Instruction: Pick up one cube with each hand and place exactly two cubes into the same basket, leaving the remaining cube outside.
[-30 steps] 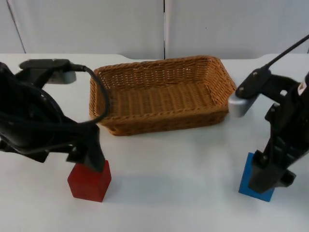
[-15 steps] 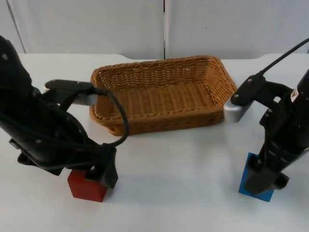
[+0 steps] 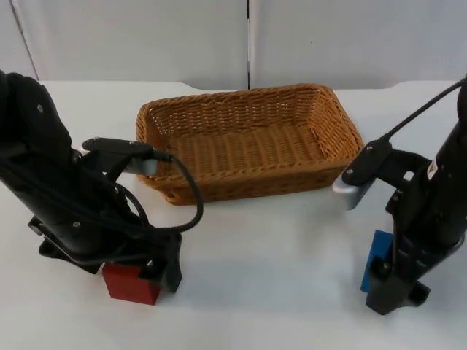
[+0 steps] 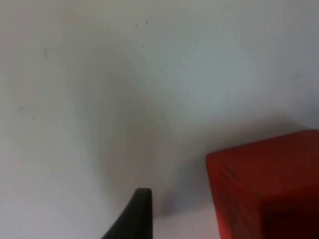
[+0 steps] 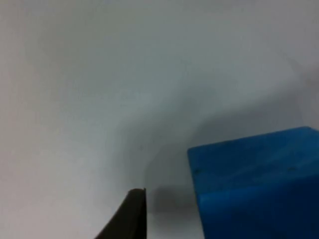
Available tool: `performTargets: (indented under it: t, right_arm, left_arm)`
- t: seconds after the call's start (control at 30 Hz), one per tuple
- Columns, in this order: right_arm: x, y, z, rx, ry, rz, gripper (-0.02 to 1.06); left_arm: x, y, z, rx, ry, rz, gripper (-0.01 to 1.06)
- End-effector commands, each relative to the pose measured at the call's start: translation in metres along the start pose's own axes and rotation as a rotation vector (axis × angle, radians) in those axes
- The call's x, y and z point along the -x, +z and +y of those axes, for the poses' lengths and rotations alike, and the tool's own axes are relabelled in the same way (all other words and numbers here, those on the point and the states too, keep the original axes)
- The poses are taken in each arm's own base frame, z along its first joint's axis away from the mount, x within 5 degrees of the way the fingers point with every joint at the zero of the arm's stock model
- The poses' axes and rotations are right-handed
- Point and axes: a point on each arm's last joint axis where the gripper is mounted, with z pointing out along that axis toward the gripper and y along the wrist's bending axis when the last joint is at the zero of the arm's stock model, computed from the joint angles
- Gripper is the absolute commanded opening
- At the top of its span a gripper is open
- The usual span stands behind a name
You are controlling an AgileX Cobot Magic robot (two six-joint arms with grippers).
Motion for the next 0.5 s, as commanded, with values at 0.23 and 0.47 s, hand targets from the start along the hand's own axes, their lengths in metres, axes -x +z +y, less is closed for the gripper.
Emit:
performTargets:
  t: [0.23, 0.47]
  right_arm:
    - [0.0054, 0.0022, -0.0013, -0.019, 0.008, -0.04, 0.86]
    - [0.0061, 0.0022, -0.0017, -0.024, 0.01, -0.048, 0.54]
  left_arm:
    - [0.0016, 0.0045, 0.0001, 0.012, 0.001, -0.011, 1.05]
    - [0.0014, 0.0045, -0.0002, 0.009, -0.004, -0.008, 0.86]
